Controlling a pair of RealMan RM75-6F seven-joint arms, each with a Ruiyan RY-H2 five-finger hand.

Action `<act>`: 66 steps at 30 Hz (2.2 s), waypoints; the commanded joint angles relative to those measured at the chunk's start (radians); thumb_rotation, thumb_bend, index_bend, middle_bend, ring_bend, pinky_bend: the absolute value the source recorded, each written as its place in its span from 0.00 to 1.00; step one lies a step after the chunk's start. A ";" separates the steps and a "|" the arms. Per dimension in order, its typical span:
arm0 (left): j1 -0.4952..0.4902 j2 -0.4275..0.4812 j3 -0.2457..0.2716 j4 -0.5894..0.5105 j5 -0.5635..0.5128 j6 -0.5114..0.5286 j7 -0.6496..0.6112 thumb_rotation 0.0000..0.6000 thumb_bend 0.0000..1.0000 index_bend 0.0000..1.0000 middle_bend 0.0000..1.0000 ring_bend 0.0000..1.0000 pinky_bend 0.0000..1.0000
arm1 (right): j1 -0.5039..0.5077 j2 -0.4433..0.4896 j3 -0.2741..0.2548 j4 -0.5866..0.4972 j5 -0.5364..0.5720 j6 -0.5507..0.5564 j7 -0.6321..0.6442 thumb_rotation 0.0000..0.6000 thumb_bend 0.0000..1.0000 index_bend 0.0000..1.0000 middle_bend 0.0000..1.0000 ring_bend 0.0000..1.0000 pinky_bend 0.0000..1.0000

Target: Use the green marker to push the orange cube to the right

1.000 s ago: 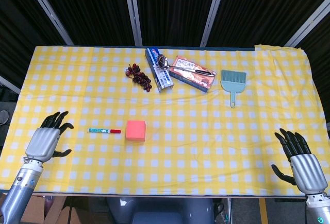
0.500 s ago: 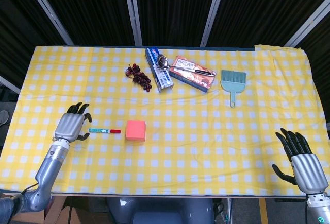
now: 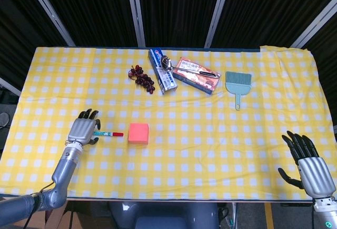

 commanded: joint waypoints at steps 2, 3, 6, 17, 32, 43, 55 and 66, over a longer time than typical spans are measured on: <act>-0.010 -0.017 0.006 0.014 -0.002 0.002 0.002 1.00 0.33 0.46 0.09 0.00 0.10 | 0.000 0.000 0.000 0.000 0.001 0.000 0.000 1.00 0.34 0.00 0.00 0.00 0.05; -0.011 -0.020 0.007 0.017 -0.002 0.003 0.001 1.00 0.34 0.47 0.09 0.00 0.10 | 0.000 0.000 0.000 -0.001 0.001 0.000 0.000 1.00 0.34 0.00 0.00 0.00 0.05; -0.016 -0.031 0.006 0.026 -0.006 0.004 -0.003 1.00 0.35 0.47 0.09 0.00 0.10 | 0.000 0.001 -0.001 -0.001 0.000 0.000 0.001 1.00 0.34 0.00 0.00 0.00 0.05; -0.028 -0.046 0.014 0.039 -0.019 0.006 -0.008 1.00 0.43 0.54 0.10 0.00 0.10 | -0.001 0.003 -0.001 -0.003 0.002 -0.001 0.009 1.00 0.34 0.00 0.00 0.00 0.05; -0.034 -0.023 -0.004 -0.029 -0.084 0.036 0.008 1.00 0.46 0.56 0.11 0.00 0.10 | 0.000 0.003 -0.001 -0.005 0.002 -0.002 0.007 1.00 0.34 0.00 0.00 0.00 0.05; -0.089 -0.083 -0.030 -0.037 -0.158 0.057 0.081 1.00 0.47 0.57 0.11 0.00 0.10 | 0.000 0.005 -0.001 -0.004 0.001 -0.001 0.016 1.00 0.34 0.00 0.00 0.00 0.05; -0.159 -0.143 -0.058 -0.058 -0.217 0.066 0.137 1.00 0.48 0.57 0.11 0.00 0.10 | 0.001 0.006 -0.002 -0.004 -0.002 0.001 0.023 1.00 0.34 0.00 0.00 0.00 0.05; -0.217 -0.188 -0.071 -0.083 -0.259 0.068 0.179 1.00 0.48 0.57 0.11 0.00 0.10 | 0.002 0.007 -0.002 -0.003 -0.004 0.002 0.030 1.00 0.34 0.00 0.00 0.00 0.05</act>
